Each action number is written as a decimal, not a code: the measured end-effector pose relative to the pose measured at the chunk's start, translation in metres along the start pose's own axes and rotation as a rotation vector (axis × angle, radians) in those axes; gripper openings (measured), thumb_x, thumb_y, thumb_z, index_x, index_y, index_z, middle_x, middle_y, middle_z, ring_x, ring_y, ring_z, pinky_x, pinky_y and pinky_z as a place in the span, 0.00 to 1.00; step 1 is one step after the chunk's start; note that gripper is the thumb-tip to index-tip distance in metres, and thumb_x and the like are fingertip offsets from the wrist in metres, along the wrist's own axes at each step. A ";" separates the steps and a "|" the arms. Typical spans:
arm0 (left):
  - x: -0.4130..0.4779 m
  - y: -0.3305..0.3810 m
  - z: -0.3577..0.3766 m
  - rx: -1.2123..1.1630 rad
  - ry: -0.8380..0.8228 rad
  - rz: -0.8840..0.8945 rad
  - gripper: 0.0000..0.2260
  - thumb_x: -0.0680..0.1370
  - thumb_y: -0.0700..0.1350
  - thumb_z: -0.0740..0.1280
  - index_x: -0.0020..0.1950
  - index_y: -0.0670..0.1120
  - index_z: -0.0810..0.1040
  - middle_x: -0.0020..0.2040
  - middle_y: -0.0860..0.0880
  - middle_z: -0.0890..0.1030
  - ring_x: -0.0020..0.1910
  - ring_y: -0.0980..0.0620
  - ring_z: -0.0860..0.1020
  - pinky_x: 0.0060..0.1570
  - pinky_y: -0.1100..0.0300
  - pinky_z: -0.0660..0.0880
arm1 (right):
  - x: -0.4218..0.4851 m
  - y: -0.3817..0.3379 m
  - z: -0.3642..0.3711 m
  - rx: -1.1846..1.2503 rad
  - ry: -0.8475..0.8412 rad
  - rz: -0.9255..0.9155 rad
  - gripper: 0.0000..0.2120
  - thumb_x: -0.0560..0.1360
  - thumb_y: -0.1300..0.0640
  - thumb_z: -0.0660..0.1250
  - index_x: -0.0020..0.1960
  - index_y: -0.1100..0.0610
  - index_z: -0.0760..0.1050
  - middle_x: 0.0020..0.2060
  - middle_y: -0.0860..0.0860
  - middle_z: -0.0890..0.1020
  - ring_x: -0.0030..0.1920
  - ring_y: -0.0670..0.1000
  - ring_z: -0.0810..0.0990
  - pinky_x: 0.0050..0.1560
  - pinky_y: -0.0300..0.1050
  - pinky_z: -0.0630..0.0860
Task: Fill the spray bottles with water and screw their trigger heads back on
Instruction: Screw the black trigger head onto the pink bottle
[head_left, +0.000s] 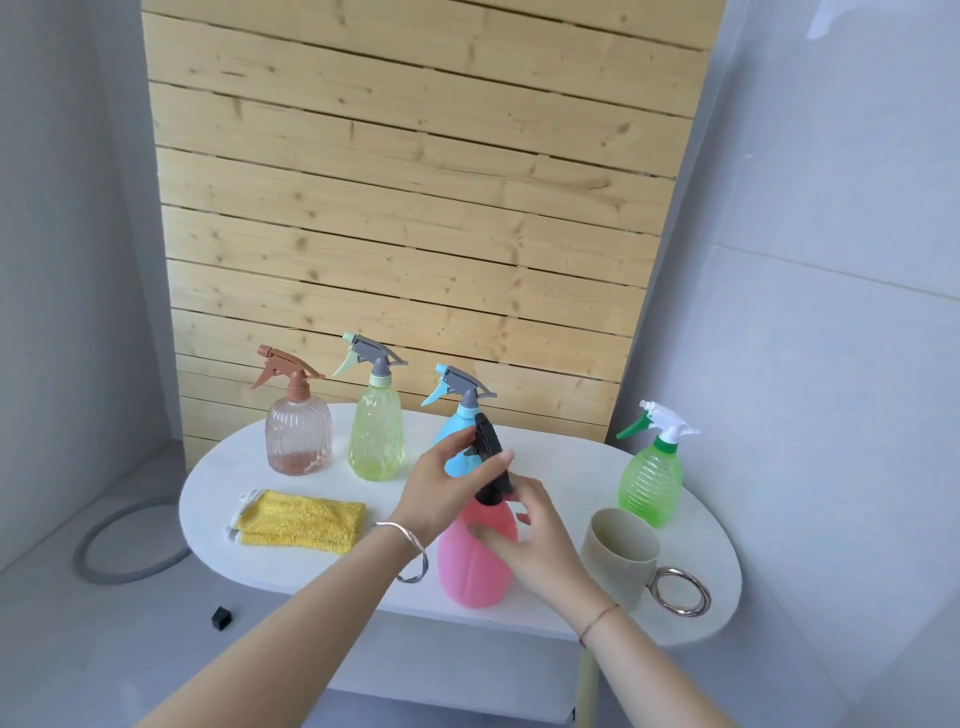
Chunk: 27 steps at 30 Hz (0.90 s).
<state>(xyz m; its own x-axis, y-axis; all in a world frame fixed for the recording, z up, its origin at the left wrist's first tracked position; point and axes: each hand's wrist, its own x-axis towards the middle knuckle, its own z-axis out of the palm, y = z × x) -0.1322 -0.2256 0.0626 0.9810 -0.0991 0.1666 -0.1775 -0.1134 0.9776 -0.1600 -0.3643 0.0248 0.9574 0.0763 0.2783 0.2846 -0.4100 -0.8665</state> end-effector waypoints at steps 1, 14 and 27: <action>0.003 -0.001 0.000 0.027 -0.028 -0.012 0.26 0.73 0.53 0.73 0.69 0.51 0.73 0.63 0.56 0.75 0.63 0.61 0.71 0.56 0.68 0.62 | -0.005 0.001 -0.005 -0.029 0.013 -0.016 0.21 0.72 0.59 0.71 0.59 0.42 0.71 0.56 0.41 0.73 0.56 0.36 0.72 0.52 0.26 0.66; 0.004 -0.008 -0.013 0.082 -0.076 0.092 0.08 0.78 0.45 0.68 0.55 0.57 0.78 0.53 0.55 0.81 0.52 0.61 0.78 0.52 0.73 0.70 | 0.023 -0.042 -0.048 -0.032 0.090 -0.010 0.12 0.82 0.52 0.56 0.58 0.50 0.76 0.54 0.46 0.81 0.56 0.43 0.77 0.58 0.32 0.70; -0.017 0.013 -0.005 -0.077 -0.079 0.001 0.10 0.76 0.49 0.69 0.55 0.47 0.79 0.52 0.52 0.83 0.54 0.58 0.79 0.50 0.72 0.72 | 0.010 -0.026 -0.055 0.051 0.016 0.043 0.09 0.78 0.63 0.64 0.55 0.53 0.77 0.52 0.50 0.83 0.51 0.47 0.81 0.53 0.35 0.75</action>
<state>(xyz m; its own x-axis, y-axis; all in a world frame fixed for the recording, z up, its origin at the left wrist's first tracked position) -0.1507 -0.2201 0.0729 0.9711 -0.1776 0.1594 -0.1686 -0.0376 0.9850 -0.1606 -0.4033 0.0730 0.9682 0.0448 0.2462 0.2452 -0.3660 -0.8978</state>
